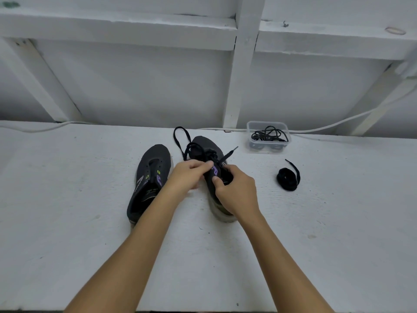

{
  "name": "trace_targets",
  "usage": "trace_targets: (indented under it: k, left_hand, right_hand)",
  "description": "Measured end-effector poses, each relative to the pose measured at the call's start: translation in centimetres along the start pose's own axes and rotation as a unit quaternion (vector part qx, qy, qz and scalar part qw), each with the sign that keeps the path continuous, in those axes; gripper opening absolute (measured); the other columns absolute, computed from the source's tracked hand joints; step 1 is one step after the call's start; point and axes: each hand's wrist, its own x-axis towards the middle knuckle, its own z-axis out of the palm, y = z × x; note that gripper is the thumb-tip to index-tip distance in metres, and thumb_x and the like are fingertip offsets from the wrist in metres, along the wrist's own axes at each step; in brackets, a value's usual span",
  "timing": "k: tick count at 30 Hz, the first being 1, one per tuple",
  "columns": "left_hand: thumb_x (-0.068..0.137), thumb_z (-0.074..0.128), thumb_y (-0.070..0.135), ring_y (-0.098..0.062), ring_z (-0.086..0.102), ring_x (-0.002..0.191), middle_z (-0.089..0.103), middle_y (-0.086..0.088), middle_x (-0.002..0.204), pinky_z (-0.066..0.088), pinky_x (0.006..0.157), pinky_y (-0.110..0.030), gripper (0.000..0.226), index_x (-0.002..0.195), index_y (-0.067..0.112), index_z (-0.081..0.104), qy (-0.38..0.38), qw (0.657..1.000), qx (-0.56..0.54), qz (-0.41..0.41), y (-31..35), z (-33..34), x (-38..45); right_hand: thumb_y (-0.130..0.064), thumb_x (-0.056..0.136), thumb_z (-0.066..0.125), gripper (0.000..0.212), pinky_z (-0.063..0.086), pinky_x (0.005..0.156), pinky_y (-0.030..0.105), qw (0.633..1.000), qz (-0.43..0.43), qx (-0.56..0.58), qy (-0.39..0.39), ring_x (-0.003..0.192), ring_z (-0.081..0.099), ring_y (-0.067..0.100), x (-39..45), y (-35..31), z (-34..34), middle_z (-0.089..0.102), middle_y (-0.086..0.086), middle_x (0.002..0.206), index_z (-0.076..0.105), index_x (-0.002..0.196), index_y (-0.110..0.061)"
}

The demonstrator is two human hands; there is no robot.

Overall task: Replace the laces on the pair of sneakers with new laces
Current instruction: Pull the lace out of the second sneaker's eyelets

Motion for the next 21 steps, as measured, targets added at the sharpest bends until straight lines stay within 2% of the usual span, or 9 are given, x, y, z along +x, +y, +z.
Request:
trace_targets:
  k: [3, 6, 9, 12, 15, 18, 21]
  left_hand:
    - [0.087, 0.075, 0.039, -0.013, 0.067, 0.102, 0.074, 0.011, 0.101, 0.056, 0.09, -0.037, 0.016, 0.099, 0.028, 0.077, 0.035, 0.999, 0.022, 0.023, -0.5, 0.5, 0.6]
    - [0.093, 0.068, 0.03, -0.013, 0.069, 0.096, 0.074, 0.008, 0.097, 0.055, 0.085, -0.034, 0.007, 0.098, 0.026, 0.07, 0.057, 0.996, 0.047, 0.05, -0.1, 0.9, 0.9]
    - [0.105, 0.045, 0.026, -0.016, 0.075, 0.083, 0.075, -0.002, 0.095, 0.054, 0.074, -0.031, 0.014, 0.111, 0.015, 0.052, 0.09, 0.994, -0.047, 0.028, 0.5, 0.8, 0.7]
    - [0.109, 0.032, 0.029, -0.016, 0.076, 0.081, 0.074, -0.004, 0.097, 0.055, 0.08, -0.04, 0.021, 0.119, 0.013, 0.041, 0.104, 0.98, -0.171, -0.023, 0.4, 0.4, 0.6]
    - [0.109, 0.03, 0.029, -0.013, 0.075, 0.085, 0.072, -0.003, 0.098, 0.056, 0.087, -0.047, 0.021, 0.118, 0.014, 0.041, 0.146, 0.97, -0.193, -0.01, 0.4, 0.6, 0.4]
    - [0.109, 0.03, 0.023, -0.012, 0.073, 0.073, 0.072, -0.005, 0.087, 0.059, 0.073, -0.036, 0.014, 0.109, 0.014, 0.041, 0.176, 0.951, -0.251, 0.036, 0.9, 1.3, 0.5]
    - [0.108, 0.031, 0.02, -0.015, 0.068, 0.07, 0.067, -0.006, 0.078, 0.059, 0.074, -0.037, 0.012, 0.108, 0.012, 0.04, 0.196, 0.934, -0.297, 0.045, 1.3, 0.7, 0.9]
  right_hand:
    - [-0.035, 0.092, 0.068, 0.042, 0.048, 0.09, 0.027, 1.0, 0.001, -0.005, -0.001, 0.108, 0.063, 0.018, 0.0, 0.2, 0.0, 0.071, -0.002, 0.116, 0.062, 0.131, -0.022]
    - [-0.036, 0.091, 0.069, 0.044, 0.048, 0.093, 0.027, 1.0, 0.004, -0.002, 0.004, 0.112, 0.063, 0.017, 0.0, 0.2, 0.0, 0.07, -0.003, 0.118, 0.062, 0.132, -0.022]
    - [-0.037, 0.091, 0.069, 0.043, 0.05, 0.094, 0.029, 1.0, 0.003, 0.001, 0.007, 0.11, 0.063, 0.017, 0.1, 0.0, 0.0, 0.071, -0.004, 0.117, 0.063, 0.131, -0.022]
    - [-0.037, 0.091, 0.069, 0.045, 0.05, 0.094, 0.029, 1.0, 0.005, 0.001, 0.006, 0.108, 0.063, 0.016, -0.1, -0.1, 0.0, 0.071, -0.004, 0.118, 0.061, 0.133, -0.023]
    - [-0.038, 0.091, 0.069, 0.045, 0.048, 0.092, 0.027, 1.0, 0.005, -0.001, 0.004, 0.106, 0.063, 0.016, -0.2, 0.0, 0.0, 0.071, -0.004, 0.117, 0.062, 0.132, -0.023]
    - [-0.039, 0.09, 0.07, 0.046, 0.05, 0.093, 0.029, 1.0, 0.009, 0.003, 0.004, 0.109, 0.063, 0.016, -0.1, 0.0, 0.0, 0.071, -0.004, 0.118, 0.062, 0.133, -0.023]
    - [-0.04, 0.089, 0.071, 0.047, 0.047, 0.09, 0.024, 1.0, 0.01, 0.005, 0.003, 0.107, 0.063, 0.014, -0.1, 0.0, -0.1, 0.071, -0.006, 0.117, 0.062, 0.132, -0.023]
